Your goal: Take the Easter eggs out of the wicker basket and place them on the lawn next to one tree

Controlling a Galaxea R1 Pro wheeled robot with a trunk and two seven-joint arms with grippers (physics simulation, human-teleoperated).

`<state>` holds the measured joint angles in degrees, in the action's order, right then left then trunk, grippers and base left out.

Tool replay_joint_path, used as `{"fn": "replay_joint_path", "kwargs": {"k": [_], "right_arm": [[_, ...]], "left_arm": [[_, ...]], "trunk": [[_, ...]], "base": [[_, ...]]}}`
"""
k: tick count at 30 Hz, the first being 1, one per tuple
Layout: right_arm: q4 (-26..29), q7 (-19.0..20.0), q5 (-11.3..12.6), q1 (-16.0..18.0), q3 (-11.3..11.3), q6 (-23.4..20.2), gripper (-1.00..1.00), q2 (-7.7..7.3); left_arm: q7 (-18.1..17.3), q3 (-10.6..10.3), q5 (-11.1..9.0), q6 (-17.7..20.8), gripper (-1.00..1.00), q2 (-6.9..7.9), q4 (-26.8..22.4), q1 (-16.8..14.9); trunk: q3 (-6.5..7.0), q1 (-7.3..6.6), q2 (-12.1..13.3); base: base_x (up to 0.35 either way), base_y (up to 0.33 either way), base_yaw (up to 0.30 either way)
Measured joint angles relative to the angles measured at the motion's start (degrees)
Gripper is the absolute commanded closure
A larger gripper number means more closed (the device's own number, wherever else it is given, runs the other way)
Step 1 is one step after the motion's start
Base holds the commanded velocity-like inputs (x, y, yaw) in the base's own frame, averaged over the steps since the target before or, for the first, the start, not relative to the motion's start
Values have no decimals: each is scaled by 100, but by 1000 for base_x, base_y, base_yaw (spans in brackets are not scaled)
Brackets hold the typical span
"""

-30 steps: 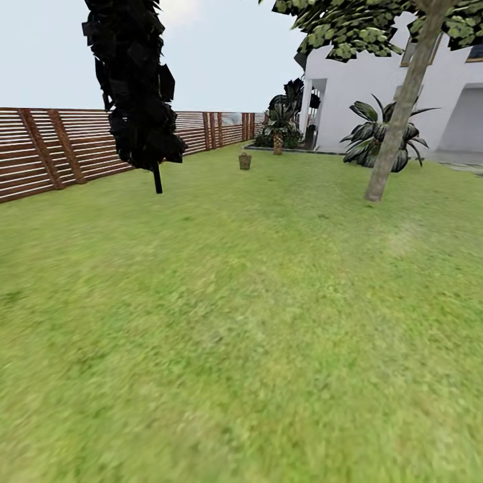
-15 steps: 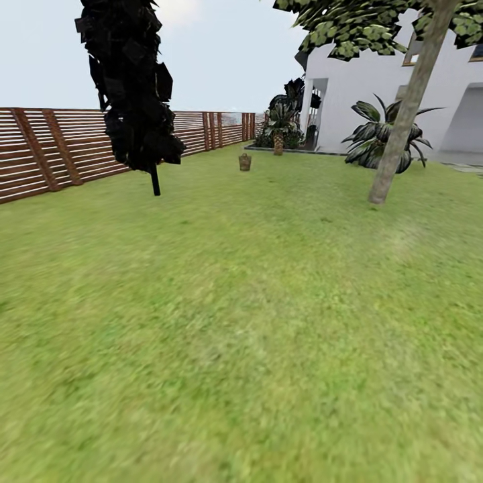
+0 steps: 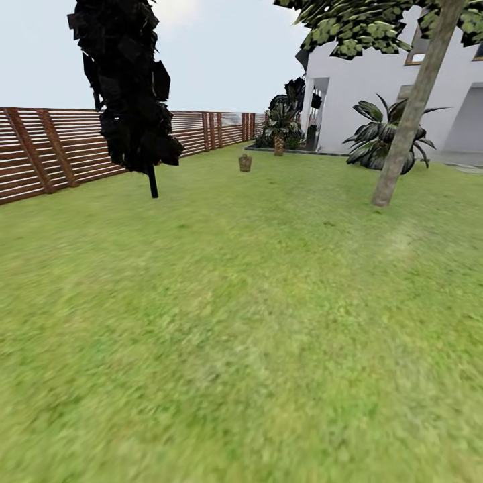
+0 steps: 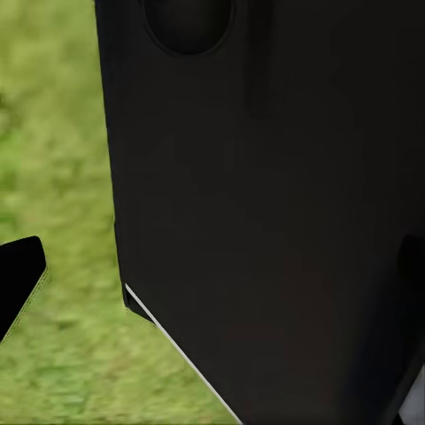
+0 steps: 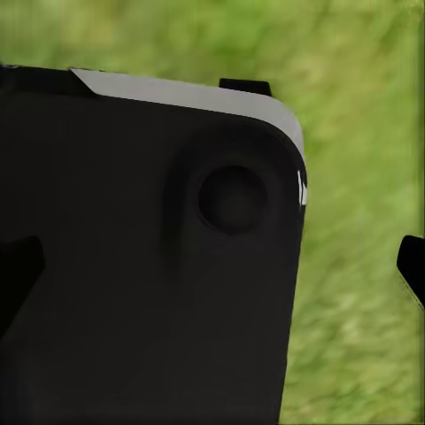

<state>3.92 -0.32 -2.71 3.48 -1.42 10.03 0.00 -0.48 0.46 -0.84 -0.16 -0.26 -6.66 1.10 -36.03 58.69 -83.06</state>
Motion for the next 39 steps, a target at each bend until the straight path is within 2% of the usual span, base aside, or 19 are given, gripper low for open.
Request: {"fn": "replay_joint_path", "kwargs": {"k": [39], "right_arm": [[0, 0, 1, 0, -6, 0, -100, 0]], "left_arm": [[0, 0, -3, 0, -100, 0, 0, 0]], "trunk": [[0, 0, 0]], "base": [[340, 0, 0]]}}
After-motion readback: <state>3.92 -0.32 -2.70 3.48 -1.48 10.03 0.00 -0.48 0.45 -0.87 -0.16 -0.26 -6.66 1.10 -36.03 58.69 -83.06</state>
